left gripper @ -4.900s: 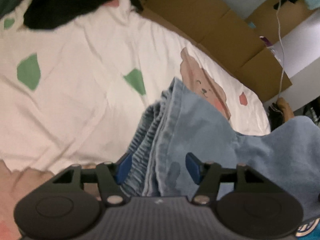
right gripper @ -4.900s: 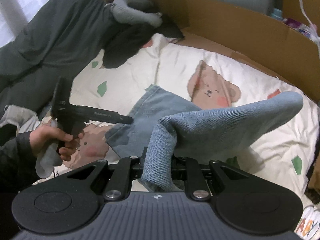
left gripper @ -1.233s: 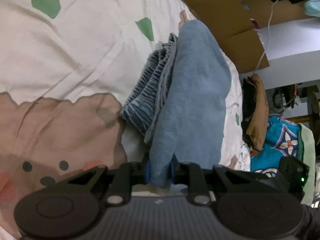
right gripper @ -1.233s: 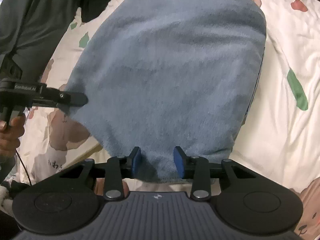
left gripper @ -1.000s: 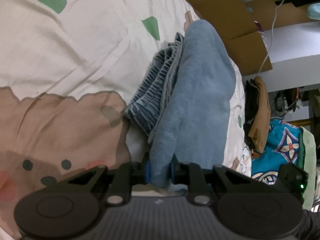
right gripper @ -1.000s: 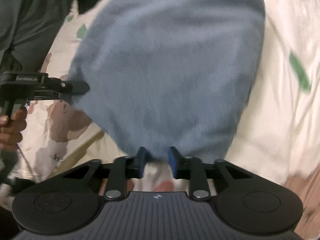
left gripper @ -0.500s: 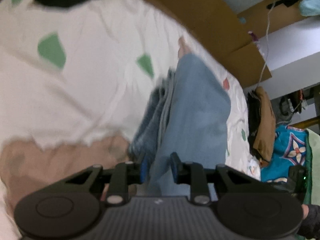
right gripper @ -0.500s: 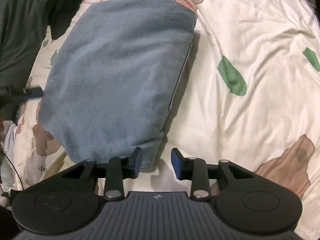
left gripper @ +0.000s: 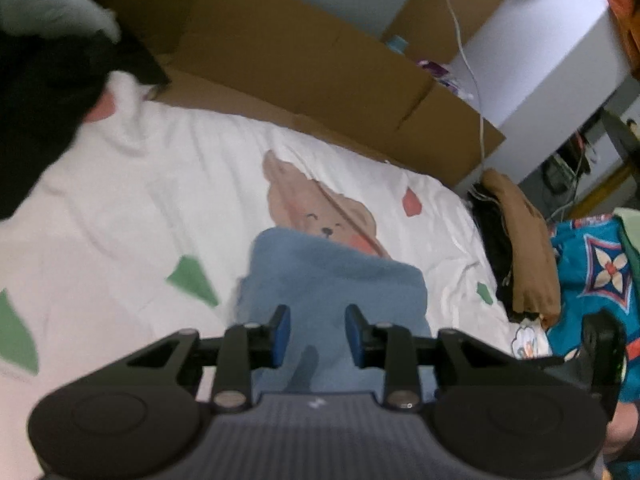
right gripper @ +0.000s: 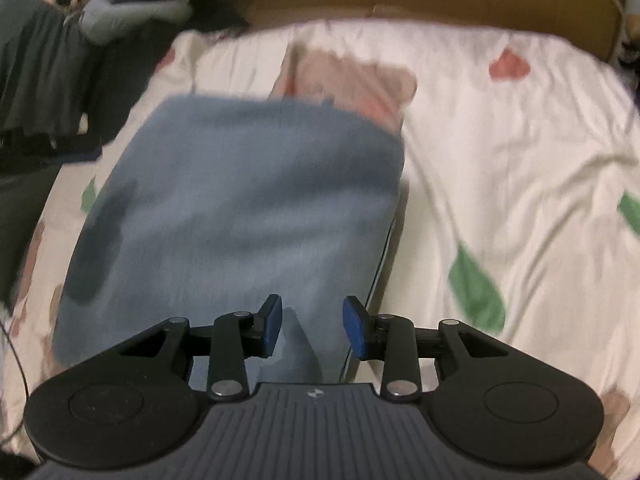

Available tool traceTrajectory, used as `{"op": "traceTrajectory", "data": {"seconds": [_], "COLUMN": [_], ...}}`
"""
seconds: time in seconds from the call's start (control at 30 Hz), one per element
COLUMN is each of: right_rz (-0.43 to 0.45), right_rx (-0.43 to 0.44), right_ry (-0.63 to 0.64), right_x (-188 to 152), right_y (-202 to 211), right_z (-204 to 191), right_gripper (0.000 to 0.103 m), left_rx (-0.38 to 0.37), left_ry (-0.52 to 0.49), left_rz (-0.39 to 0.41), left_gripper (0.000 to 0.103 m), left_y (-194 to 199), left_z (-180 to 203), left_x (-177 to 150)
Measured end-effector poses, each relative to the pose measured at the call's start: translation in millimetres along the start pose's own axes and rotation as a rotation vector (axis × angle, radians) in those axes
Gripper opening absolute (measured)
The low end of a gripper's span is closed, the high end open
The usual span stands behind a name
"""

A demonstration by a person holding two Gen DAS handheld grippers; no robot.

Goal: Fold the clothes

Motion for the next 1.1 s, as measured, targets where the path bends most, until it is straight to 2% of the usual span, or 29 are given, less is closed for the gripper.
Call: {"op": "traceTrajectory", "data": {"seconds": [0.17,0.33,0.57,0.73,0.93,0.97,1.07,1.1], "right_rz": [0.044,0.039,0.032,0.032,0.086,0.098,0.136,0.137], "right_rx": [-0.013,0.006,0.01,0.024,0.007,0.0,-0.037,-0.046], "right_ry": [-0.025,-0.042,-0.029,0.006,-0.016,-0.023,-0.051,-0.061], "right_x": [27,39,38,46,66,69,76,78], "right_y": [-10,-25,-39,-50,-38,-36,-30,-31], "right_z": [13,12,2,-13,-5,-2,13,17], "right_gripper": [0.04,0.04,0.043,0.043,0.043,0.043,0.043,0.043], "left_rx": [0.039,0.074,0.102,0.095,0.12,0.11,0.088,0.088], "left_ry": [-0.02,-0.051,-0.038,-0.038,-0.061,-0.064,-0.093,-0.107], "left_rz": [-0.025,-0.058,-0.04,-0.036,-0.037,-0.02,0.015,0.02], "left_gripper": [0.03,0.024,0.003,0.003,0.003,0.007,0.027,0.028], "left_y": [-26,-42,-54,-62,-51,-47,-42,-43], "left_z": [-6,-17,-38,-49,-35,-30,-17,-13], "left_x": [-4,-9,-11,-11,-1,3,13,16]}}
Point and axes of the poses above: each gripper's, at about its wrist camera, not at the fingertips, and y roughly against the way its jaws point, z to its right, x to its top, the point moved 7 cm from there along -y, roughly the way its jaws point, and after that the axes turned 8 degrees about y, right-handed, at the moved point
